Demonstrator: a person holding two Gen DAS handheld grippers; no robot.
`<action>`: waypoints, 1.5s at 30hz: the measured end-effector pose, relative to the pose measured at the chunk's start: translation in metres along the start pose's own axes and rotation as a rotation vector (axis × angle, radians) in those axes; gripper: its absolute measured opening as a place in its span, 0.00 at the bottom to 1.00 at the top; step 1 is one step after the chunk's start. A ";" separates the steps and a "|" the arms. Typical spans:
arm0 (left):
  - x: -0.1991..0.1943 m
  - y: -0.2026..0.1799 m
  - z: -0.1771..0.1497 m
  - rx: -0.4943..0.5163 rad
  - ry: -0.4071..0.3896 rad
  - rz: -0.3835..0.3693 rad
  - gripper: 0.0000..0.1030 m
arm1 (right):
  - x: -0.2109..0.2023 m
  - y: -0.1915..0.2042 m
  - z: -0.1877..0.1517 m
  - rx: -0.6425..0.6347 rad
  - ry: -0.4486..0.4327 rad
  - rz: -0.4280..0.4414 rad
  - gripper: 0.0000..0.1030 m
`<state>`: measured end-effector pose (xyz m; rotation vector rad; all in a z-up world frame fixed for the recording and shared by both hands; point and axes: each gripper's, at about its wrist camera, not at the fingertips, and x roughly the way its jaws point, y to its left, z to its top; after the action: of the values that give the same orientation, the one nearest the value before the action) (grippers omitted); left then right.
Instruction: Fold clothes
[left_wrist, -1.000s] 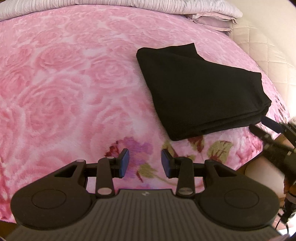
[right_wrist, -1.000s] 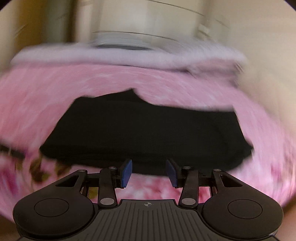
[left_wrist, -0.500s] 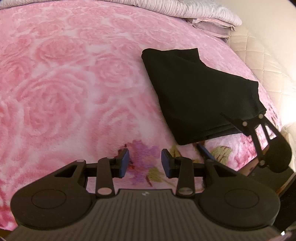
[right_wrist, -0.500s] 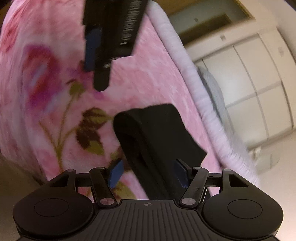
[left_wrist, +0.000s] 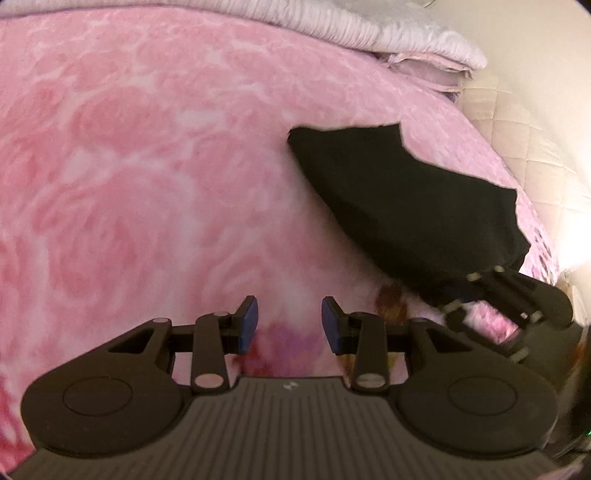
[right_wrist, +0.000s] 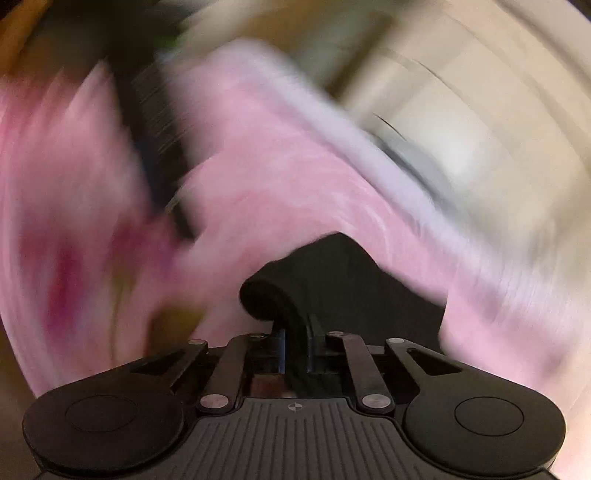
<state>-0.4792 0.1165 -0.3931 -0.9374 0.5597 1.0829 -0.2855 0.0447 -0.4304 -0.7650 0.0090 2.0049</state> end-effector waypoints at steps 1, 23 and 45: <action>0.002 -0.006 0.007 0.016 -0.011 -0.009 0.32 | -0.008 -0.027 0.005 0.221 -0.024 0.035 0.08; 0.139 -0.160 0.066 0.328 0.029 -0.266 0.32 | -0.074 -0.250 -0.123 1.473 -0.253 -0.013 0.49; 0.164 -0.214 0.080 0.393 0.045 -0.422 0.32 | -0.102 -0.309 -0.156 1.376 -0.201 -0.368 0.12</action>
<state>-0.2220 0.2307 -0.4024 -0.6916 0.5553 0.5468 0.0726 0.0856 -0.4128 0.3129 0.9446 1.2580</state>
